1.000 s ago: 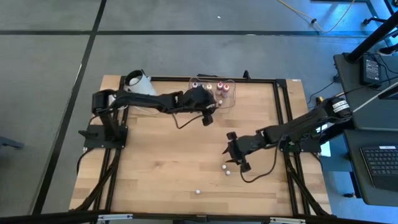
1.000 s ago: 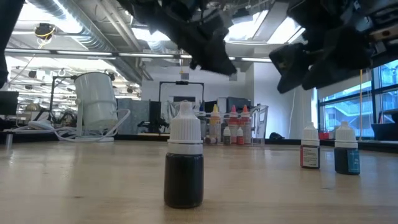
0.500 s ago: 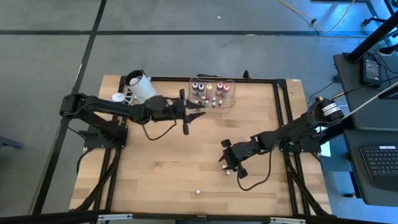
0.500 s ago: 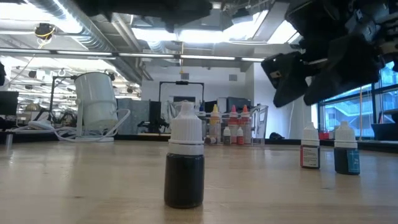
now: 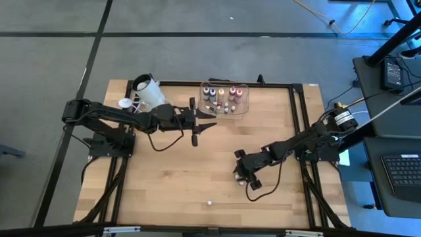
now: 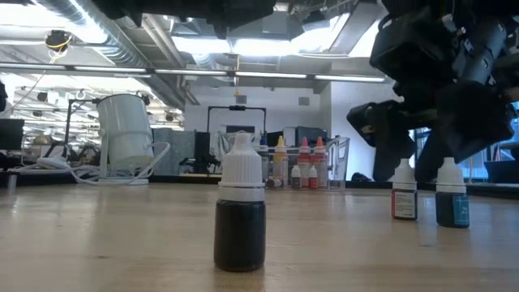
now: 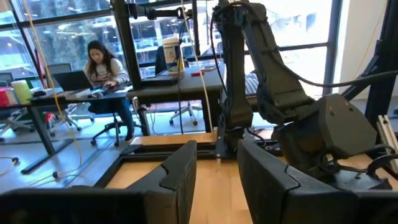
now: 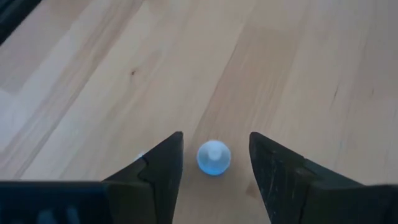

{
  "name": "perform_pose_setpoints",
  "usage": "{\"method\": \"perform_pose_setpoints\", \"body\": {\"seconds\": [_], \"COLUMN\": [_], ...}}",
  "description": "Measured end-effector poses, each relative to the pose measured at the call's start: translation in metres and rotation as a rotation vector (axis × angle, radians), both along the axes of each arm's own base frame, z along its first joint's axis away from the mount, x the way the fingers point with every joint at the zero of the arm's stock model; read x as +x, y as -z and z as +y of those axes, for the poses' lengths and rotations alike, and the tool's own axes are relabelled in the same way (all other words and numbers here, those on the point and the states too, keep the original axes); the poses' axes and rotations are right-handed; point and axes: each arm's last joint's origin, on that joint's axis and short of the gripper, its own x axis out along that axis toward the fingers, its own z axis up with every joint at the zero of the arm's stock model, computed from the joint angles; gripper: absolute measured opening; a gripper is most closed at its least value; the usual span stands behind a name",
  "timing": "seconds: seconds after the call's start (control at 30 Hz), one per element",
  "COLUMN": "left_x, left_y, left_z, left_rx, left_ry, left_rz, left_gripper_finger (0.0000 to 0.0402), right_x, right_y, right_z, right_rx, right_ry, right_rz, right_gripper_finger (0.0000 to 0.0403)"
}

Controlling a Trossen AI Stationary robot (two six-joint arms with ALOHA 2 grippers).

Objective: Pick & Place food coloring
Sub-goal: Put the top small red food coloring bottle into the transparent container

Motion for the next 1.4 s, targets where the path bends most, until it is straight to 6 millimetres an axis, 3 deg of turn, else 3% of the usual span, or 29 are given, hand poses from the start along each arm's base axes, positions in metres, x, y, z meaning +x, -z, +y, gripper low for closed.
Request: {"method": "perform_pose_setpoints", "body": {"seconds": [0.17,0.67,1.0,1.23,1.4], "left_x": [0.0,0.0,0.0,0.0,0.0], "left_y": [0.0,0.0,0.001,0.001,0.001], "left_z": [0.0,0.0,0.0,0.0,0.0], "left_rx": [0.0,0.001,0.026,0.026,0.025], "left_ry": [0.0,-0.001,-0.003,-0.003,-0.003], "left_rz": [-0.002,-0.001,0.009,0.016,0.016], "left_gripper_finger": [0.0113,0.0113,0.0112,0.0115,0.0113], "right_x": [-0.002,-0.002,-0.001,-0.009,-0.013], "right_y": [0.001,0.0,-0.007,-0.043,-0.094], "right_z": [-0.001,-0.001,-0.003,-0.029,-0.069], "right_rx": [0.002,-0.008,0.0,-0.039,-0.192], "right_ry": [0.015,-0.002,0.003,0.072,0.36], "right_rz": [0.033,0.019,-0.012,-0.082,-0.191], "right_gripper_finger": [0.0175,0.0065,0.0058,0.0058,0.0058]}}
